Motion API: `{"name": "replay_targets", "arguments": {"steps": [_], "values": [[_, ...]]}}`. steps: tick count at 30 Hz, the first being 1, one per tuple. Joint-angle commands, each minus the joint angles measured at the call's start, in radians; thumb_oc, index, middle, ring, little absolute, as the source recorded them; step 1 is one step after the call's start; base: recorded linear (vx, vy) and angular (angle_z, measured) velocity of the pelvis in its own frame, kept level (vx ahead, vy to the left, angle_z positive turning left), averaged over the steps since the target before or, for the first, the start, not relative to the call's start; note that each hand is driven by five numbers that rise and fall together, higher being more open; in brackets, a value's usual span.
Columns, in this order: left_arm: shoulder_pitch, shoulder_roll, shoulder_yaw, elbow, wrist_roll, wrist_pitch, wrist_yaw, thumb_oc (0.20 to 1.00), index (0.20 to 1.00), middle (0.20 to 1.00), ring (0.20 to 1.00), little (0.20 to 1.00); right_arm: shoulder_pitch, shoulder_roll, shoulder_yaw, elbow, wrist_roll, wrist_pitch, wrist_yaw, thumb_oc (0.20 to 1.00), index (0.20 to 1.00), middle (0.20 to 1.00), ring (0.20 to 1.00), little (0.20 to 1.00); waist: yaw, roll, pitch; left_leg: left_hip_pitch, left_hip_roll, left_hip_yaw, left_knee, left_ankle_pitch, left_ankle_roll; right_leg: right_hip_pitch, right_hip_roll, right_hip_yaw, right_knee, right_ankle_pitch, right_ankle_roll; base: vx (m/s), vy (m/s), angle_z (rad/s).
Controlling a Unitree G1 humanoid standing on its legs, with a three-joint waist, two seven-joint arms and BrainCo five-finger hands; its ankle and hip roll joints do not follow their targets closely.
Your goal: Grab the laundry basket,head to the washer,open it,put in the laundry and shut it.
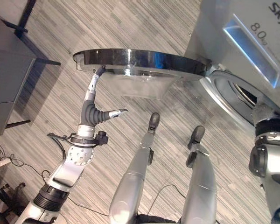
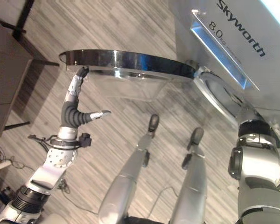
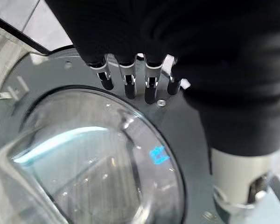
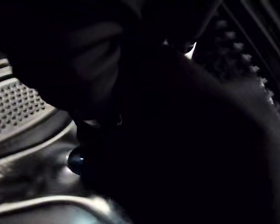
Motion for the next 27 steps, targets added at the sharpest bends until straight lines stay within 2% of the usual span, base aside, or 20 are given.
{"name": "replay_targets", "arguments": {"steps": [1, 2, 4, 6, 9, 10, 11, 12, 14, 18, 20, 21, 26, 27], "values": [[-0.028, -0.034, -0.028, 0.014, -0.038, -0.052, -0.012, 1.000, 1.000, 1.000, 1.000, 1.000, -0.133, -0.289, 0.224, -0.126, -0.193, 0.052, 0.013, 1.000, 1.000, 1.000, 1.000, 1.000, 0.013, 0.023, -0.030, 0.044, -0.001, 0.024, 0.003, -0.117, 0.016, 0.098, 0.016, -0.055, 0.031, -0.120, -0.040, 0.00, 0.001, 0.09], [-0.028, -0.032, -0.022, 0.016, -0.032, -0.050, -0.013, 1.000, 1.000, 1.000, 1.000, 1.000, -0.112, -0.274, 0.268, -0.165, -0.247, 0.097, 0.035, 1.000, 1.000, 1.000, 1.000, 1.000, 0.006, 0.016, -0.028, 0.047, 0.003, 0.026, 0.004, -0.118, 0.017, 0.103, 0.020, -0.055, 0.026, -0.115, -0.041, 0.00, -0.004, 0.07], [-0.031, -0.032, -0.013, 0.023, -0.019, -0.038, -0.013, 1.000, 1.000, 1.000, 1.000, 1.000, -0.053, -0.196, 0.275, -0.242, -0.320, 0.139, 0.023, 1.000, 1.000, 1.000, 1.000, 1.000, -0.011, 0.000, -0.023, 0.053, 0.011, 0.027, 0.005, -0.121, 0.020, 0.119, 0.027, -0.061, 0.005, -0.102, -0.041, 0.00, -0.007, 0.02], [-0.037, -0.035, -0.008, 0.044, -0.005, -0.020, -0.003, 1.000, 1.000, 1.000, 1.000, 1.000, 0.054, -0.054, 0.224, -0.344, -0.402, 0.140, -0.023, 1.000, 1.000, 1.000, 1.000, 1.000, -0.025, -0.013, -0.019, 0.069, 0.016, 0.027, 0.000, -0.121, 0.022, 0.144, 0.031, -0.069, -0.021, -0.086, -0.038, 0.00, 0.006, -0.05], [-0.043, -0.046, -0.002, 0.058, 0.015, -0.023, 0.006, 1.000, 1.000, 1.000, 1.000, 1.000, 0.223, 0.154, 0.154, -0.463, -0.480, 0.093, -0.047, 1.000, 1.000, 1.000, 1.000, 1.000, -0.037, -0.021, -0.015, 0.098, 0.019, 0.028, -0.016, -0.117, 0.025, 0.180, 0.033, -0.073, -0.058, -0.067, -0.033, -0.02, 0.043, -0.01], [-0.036, -0.044, 0.002, 0.058, 0.025, -0.027, 0.007, 1.000, 1.000, 1.000, 1.000, 1.000, 0.280, 0.221, 0.149, -0.505, -0.492, 0.072, -0.038, 1.000, 1.000, 1.000, 1.000, 1.000, -0.038, -0.023, -0.010, 0.098, 0.022, 0.034, -0.020, -0.095, 0.029, 0.182, 0.031, -0.087, -0.071, -0.039, -0.037, 0.00, 0.038, 0.00], [-0.028, -0.039, 0.001, 0.057, 0.026, -0.028, 0.008, 1.000, 1.000, 1.000, 1.000, 1.000, 0.297, 0.232, 0.145, -0.520, -0.500, 0.077, -0.041, 1.000, 1.000, 1.000, 1.000, 1.000, -0.041, -0.032, -0.021, 0.114, 0.022, 0.028, -0.027, -0.113, 0.026, 0.198, 0.036, -0.074, -0.079, -0.054, -0.030, 0.00, 0.085, -0.01], [-0.023, -0.045, 0.005, 0.055, 0.040, -0.026, 0.012, 1.000, 1.000, 1.000, 1.000, 1.000, 0.378, 0.314, 0.176, -0.572, -0.530, 0.063, -0.011, 1.000, 1.000, 1.000, 1.000, 1.000, -0.050, -0.038, -0.018, 0.127, 0.026, 0.036, -0.039, -0.109, 0.026, 0.211, 0.034, -0.074, -0.102, -0.039, -0.025, 0.08, 0.061, -0.03], [-0.009, -0.053, 0.001, 0.060, 0.053, -0.023, 0.019, 1.000, 1.000, 1.000, 1.000, 1.000, 0.482, 0.393, 0.237, -0.617, -0.577, 0.070, 0.026, 1.000, 1.000, 1.000, 1.000, 1.000, -0.060, -0.049, -0.023, 0.150, 0.034, 0.044, -0.056, -0.103, 0.025, 0.234, 0.034, -0.075, -0.134, -0.021, -0.018, -0.01, 0.110, -0.11], [0.016, -0.063, 0.009, 0.058, 0.080, -0.023, 0.040, 1.000, 1.000, 1.000, 1.000, 1.000, 0.602, 0.452, 0.337, -0.652, -0.612, 0.084, 0.092, 1.000, 1.000, 1.000, 1.000, 1.000, -0.082, -0.068, -0.031, 0.173, 0.046, 0.059, -0.071, -0.095, 0.021, 0.266, 0.034, -0.073, -0.178, 0.008, -0.010, -0.01, 0.076, -0.14], [0.036, -0.068, 0.007, 0.068, 0.093, -0.017, 0.053, 1.000, 1.000, 1.000, 1.000, 1.000, 0.683, 0.459, 0.402, -0.665, -0.626, 0.096, 0.150, 1.000, 1.000, 1.000, 1.000, 1.000, -0.095, -0.090, -0.042, 0.194, 0.056, 0.067, -0.081, -0.092, 0.019, 0.289, 0.036, -0.071, -0.211, 0.028, -0.004, 0.01, 0.122, -0.13], [0.042, -0.072, 0.005, 0.082, 0.094, -0.015, 0.056, 1.000, 1.000, 1.000, 1.000, 1.000, 0.736, 0.485, 0.445, -0.605, -0.581, 0.110, 0.202, 1.000, 1.000, 1.000, 1.000, 1.000, -0.106, -0.109, -0.059, 0.219, 0.064, 0.074, -0.091, -0.093, 0.018, 0.318, 0.036, -0.072, -0.243, 0.046, 0.002, 0.02, 0.129, -0.25], [0.058, -0.070, 0.025, 0.104, 0.065, -0.022, 0.054, 1.000, 1.000, 1.000, 1.000, 1.000, 0.867, 0.471, 0.514, -0.550, -0.621, 0.174, 0.289, 1.000, 1.000, 1.000, 1.000, 1.000, -0.130, -0.153, -0.091, 0.272, 0.079, 0.094, -0.074, -0.127, 0.018, 0.401, 0.029, -0.075, -0.300, 0.074, 0.015, 0.02, 0.093, -0.18], [0.067, -0.066, 0.030, 0.103, 0.055, -0.024, 0.050, 1.000, 1.000, 1.000, 1.000, 1.000, 0.893, 0.465, 0.521, -0.544, -0.622, 0.183, 0.310, 1.000, 1.000, 1.000, 1.000, 1.000, -0.133, -0.163, -0.097, 0.270, 0.077, 0.101, -0.059, -0.116, 0.027, 0.412, 0.024, -0.085, -0.313, 0.103, 0.010, 0.02, 0.187, -0.06]]}}
